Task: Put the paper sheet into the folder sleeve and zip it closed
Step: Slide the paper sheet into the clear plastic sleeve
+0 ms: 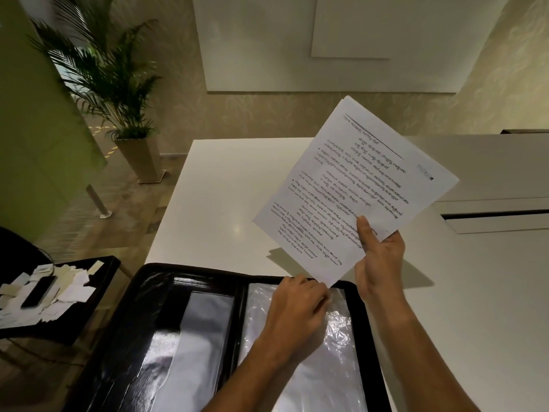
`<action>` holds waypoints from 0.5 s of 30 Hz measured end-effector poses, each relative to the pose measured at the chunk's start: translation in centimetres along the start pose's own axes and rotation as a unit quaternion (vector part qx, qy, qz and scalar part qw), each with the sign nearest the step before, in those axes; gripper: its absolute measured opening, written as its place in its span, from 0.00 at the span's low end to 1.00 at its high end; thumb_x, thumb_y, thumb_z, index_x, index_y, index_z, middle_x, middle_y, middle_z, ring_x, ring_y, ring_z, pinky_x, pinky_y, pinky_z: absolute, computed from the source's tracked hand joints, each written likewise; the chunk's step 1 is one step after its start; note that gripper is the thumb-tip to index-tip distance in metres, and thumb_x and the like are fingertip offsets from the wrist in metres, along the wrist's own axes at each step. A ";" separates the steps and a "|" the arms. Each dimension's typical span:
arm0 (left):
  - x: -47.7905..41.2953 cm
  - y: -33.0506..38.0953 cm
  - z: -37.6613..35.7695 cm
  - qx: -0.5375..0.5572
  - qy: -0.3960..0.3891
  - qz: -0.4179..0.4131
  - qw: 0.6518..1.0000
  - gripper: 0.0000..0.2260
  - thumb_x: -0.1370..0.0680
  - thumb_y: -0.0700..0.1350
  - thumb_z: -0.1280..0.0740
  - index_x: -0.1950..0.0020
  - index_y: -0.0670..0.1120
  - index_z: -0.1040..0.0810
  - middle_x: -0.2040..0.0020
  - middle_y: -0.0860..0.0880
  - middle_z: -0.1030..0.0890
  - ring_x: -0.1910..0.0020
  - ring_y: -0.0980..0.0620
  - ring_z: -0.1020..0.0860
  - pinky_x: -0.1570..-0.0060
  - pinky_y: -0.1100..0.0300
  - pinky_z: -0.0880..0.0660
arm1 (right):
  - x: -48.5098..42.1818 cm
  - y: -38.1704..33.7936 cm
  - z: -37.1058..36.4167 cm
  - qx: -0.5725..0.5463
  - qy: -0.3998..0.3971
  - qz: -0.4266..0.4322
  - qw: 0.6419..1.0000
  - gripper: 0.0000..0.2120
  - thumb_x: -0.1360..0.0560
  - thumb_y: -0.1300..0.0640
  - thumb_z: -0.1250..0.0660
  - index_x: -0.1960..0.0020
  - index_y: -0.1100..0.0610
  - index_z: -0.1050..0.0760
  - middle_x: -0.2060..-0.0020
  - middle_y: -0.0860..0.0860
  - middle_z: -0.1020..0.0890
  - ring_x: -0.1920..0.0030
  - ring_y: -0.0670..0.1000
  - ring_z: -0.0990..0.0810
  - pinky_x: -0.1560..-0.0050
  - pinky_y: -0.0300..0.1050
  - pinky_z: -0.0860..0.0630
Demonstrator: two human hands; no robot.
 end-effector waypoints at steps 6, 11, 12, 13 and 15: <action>0.3 -0.2 -0.8 0.013 -0.003 0.021 1.000 0.02 0.19 0.50 0.31 0.52 0.56 0.20 0.52 0.62 0.16 0.51 0.62 0.27 0.50 0.64 0.32 | 0.6 -0.1 0.7 -0.015 0.037 0.003 0.999 0.18 0.16 0.61 0.26 0.28 0.51 0.19 0.34 0.52 0.11 0.34 0.54 0.12 0.39 0.49 0.13; 0.1 -0.9 -1.0 0.035 0.017 0.062 0.997 0.03 0.22 0.53 0.30 0.55 0.58 0.18 0.53 0.64 0.17 0.49 0.63 0.29 0.48 0.60 0.32 | 1.1 0.1 0.7 -0.026 0.055 0.018 0.998 0.17 0.17 0.63 0.26 0.29 0.52 0.18 0.36 0.53 0.11 0.35 0.54 0.12 0.40 0.47 0.13; 0.3 -1.0 -1.1 0.039 0.025 0.082 0.996 0.04 0.23 0.54 0.29 0.56 0.57 0.16 0.53 0.65 0.17 0.48 0.64 0.29 0.47 0.59 0.31 | 1.3 0.3 0.7 -0.021 0.057 0.017 0.998 0.17 0.16 0.63 0.26 0.29 0.53 0.18 0.36 0.53 0.11 0.35 0.54 0.11 0.39 0.49 0.13; 0.5 -1.1 -1.2 0.045 0.029 0.100 0.994 0.04 0.23 0.54 0.28 0.56 0.58 0.15 0.52 0.65 0.17 0.46 0.63 0.29 0.45 0.58 0.30 | 1.4 0.4 0.9 -0.016 0.059 0.018 0.998 0.17 0.16 0.63 0.27 0.29 0.53 0.18 0.36 0.53 0.11 0.35 0.54 0.11 0.39 0.50 0.13; 0.7 -1.1 -1.3 0.041 0.029 0.118 0.992 0.03 0.24 0.55 0.26 0.56 0.59 0.14 0.50 0.67 0.20 0.42 0.63 0.29 0.41 0.60 0.32 | 1.6 0.4 1.1 -0.011 0.060 0.024 0.998 0.17 0.16 0.63 0.27 0.29 0.53 0.18 0.36 0.52 0.11 0.36 0.54 0.11 0.40 0.49 0.13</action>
Point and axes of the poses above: each hand's wrist, its own x-axis away from the middle knuckle, its own z-axis out of the back of the hand, y = z × x, the point moved 6 cm from there along -x, towards the middle knuckle
